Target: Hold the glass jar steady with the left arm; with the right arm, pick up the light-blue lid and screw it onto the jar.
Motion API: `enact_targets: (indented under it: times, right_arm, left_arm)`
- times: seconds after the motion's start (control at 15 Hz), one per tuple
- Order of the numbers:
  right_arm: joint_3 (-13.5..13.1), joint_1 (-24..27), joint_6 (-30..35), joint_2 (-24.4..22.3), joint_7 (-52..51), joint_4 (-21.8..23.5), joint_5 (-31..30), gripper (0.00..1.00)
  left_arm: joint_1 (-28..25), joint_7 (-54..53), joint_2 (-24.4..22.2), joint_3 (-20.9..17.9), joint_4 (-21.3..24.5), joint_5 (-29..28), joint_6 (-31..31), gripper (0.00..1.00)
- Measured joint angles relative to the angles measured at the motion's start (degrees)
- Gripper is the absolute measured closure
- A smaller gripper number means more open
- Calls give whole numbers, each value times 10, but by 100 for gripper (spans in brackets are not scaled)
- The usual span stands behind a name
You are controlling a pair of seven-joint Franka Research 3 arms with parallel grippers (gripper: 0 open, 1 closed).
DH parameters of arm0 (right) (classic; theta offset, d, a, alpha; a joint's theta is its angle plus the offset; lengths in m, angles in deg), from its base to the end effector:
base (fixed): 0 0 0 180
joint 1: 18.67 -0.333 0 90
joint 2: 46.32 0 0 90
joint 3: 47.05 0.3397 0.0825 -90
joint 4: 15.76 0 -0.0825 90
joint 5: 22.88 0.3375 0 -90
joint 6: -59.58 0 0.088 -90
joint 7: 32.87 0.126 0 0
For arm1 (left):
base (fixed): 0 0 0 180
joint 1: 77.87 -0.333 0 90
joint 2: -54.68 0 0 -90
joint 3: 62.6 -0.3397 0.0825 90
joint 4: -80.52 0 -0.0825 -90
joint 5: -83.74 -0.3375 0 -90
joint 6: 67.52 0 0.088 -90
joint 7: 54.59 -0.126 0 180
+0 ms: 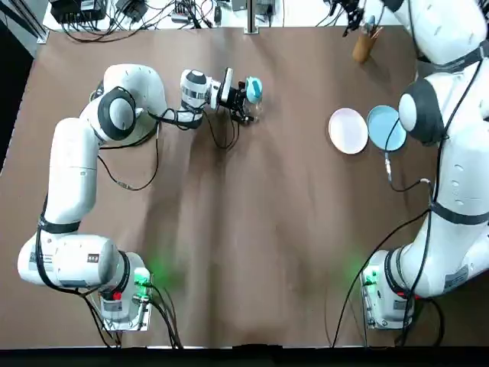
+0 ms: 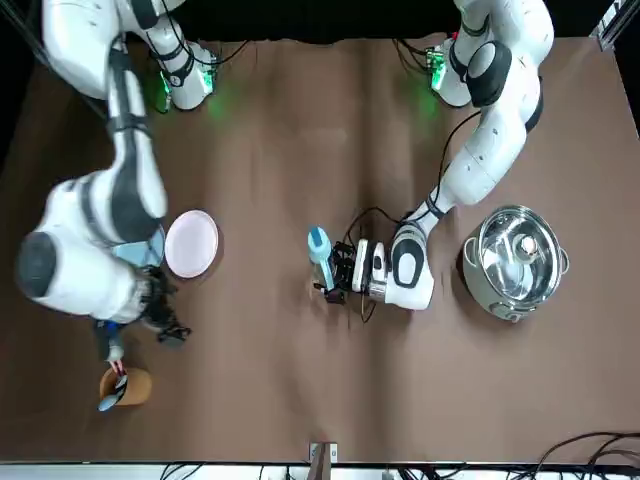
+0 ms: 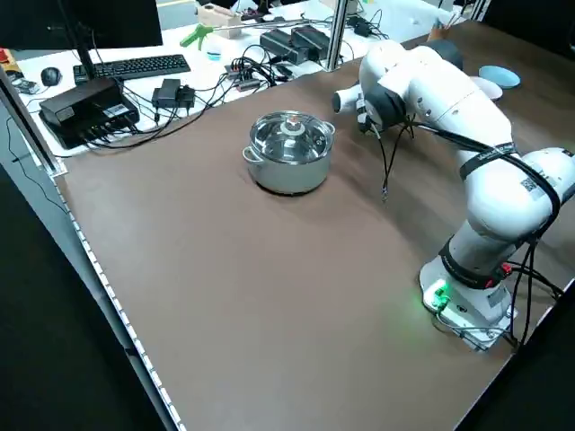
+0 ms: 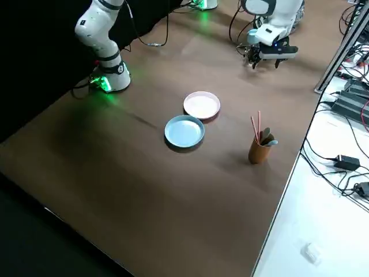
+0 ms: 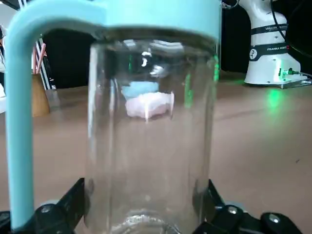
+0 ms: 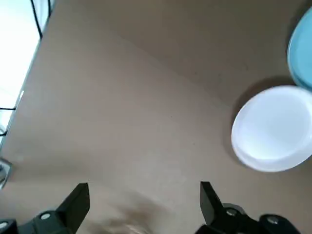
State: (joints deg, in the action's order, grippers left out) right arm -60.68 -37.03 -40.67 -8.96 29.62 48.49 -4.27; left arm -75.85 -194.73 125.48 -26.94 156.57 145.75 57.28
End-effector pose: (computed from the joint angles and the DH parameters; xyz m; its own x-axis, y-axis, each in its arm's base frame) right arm 0.6909 0.1422 0.4468 0.5210 -0.8384 -0.1600 -0.8532 -0.5167 -0.0711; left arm 0.6047 -0.3723 0.1158 -0.1370 -0.1467 0.9796 -0.9650 0.2428 -0.0986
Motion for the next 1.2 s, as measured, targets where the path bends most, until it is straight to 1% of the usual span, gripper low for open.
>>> enact_targets:
  times: [0.13, 0.27, 0.33, 0.73, 0.87, 1.0, 1.07, 1.2]
  right_arm:
    - [0, 33, 19, -17, -88, -1, 10, 0]
    - [1, 54, 38, -38, -179, -2, 11, 0]
    - [0, 66, 59, -57, -251, -2, 11, 0]
    - [0, 91, 89, -70, -364, -2, 10, 0]
    - [0, 92, 91, -85, -406, -3, -5, 0]
    - [-1, 96, 95, -104, -438, -3, -18, 0]
    - [-1, 99, 97, -113, -445, -3, -20, 0]
    - [-1, 103, 106, -126, -462, -3, -21, 0]
  left_arm:
    - [0, 0, -3, 0, 0, 0, 0, 0]
    - [0, 0, -3, 0, 0, 0, 0, 0]
    - [-1, 0, -3, 0, 0, -1, 0, 0]
    - [-2, -5, -3, -1, 0, -1, 0, 0]
    - [-11, -5, -3, -2, 0, -1, 0, 0]
    - [-19, -5, -3, -3, 3, -1, 22, 0]
    - [-20, -5, -3, -3, 5, -1, 40, 0]
    - [-21, -5, -3, -4, 6, -1, 54, 0]
